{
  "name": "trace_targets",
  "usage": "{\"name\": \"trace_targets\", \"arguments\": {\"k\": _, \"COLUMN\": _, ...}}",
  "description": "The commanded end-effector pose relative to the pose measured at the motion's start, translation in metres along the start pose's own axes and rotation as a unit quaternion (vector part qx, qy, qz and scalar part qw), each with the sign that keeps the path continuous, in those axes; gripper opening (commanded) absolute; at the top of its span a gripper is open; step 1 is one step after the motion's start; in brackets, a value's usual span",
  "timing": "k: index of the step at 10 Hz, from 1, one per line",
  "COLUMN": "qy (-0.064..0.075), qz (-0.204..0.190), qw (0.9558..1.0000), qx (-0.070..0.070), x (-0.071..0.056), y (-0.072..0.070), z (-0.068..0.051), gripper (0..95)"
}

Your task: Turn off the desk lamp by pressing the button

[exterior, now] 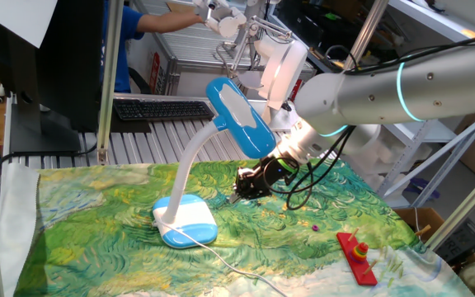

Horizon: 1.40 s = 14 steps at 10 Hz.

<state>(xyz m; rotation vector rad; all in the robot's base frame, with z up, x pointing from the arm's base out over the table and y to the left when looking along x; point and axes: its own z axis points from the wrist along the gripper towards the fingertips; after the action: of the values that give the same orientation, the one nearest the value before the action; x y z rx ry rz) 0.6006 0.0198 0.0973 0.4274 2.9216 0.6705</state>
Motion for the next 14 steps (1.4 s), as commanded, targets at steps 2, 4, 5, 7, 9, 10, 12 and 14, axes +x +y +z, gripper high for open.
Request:
{"name": "trace_targets", "arguments": {"k": 2, "qy": -0.001, "qz": -0.004, "qw": 0.9999, "qx": -0.011, "x": -0.004, "y": 0.005, "z": 0.007, "gripper": 0.0}}
{"name": "trace_targets", "arguments": {"k": 4, "qy": -0.006, "qz": 0.003, "qw": 0.9999, "qx": -0.01, "x": -0.009, "y": 0.011, "z": 0.014, "gripper": 0.0}}
{"name": "trace_targets", "arguments": {"k": 5, "qy": -0.006, "qz": 0.006, "qw": 0.9999, "qx": -0.009, "x": -0.012, "y": 0.014, "z": 0.018, "gripper": 0.0}}
{"name": "trace_targets", "arguments": {"k": 7, "qy": -0.005, "qz": 0.007, "qw": 0.9999, "qx": -0.01, "x": -0.017, "y": 0.018, "z": 0.025, "gripper": 0.0}}
{"name": "trace_targets", "arguments": {"k": 9, "qy": -0.003, "qz": 0.01, "qw": 0.9999, "qx": -0.012, "x": -0.021, "y": 0.021, "z": 0.031, "gripper": 0.0}}
{"name": "trace_targets", "arguments": {"k": 10, "qy": -0.002, "qz": 0.012, "qw": 0.9999, "qx": -0.012, "x": -0.021, "y": 0.023, "z": 0.034, "gripper": 0.0}}
{"name": "trace_targets", "arguments": {"k": 12, "qy": 0.0, "qz": 0.017, "qw": 0.9998, "qx": -0.012, "x": -0.021, "y": 0.025, "z": 0.04, "gripper": 0.0}}
{"name": "trace_targets", "arguments": {"k": 14, "qy": 0.0, "qz": 0.02, "qw": 0.9997, "qx": -0.014, "x": -0.018, "y": 0.024, "z": 0.047, "gripper": 0.0}}
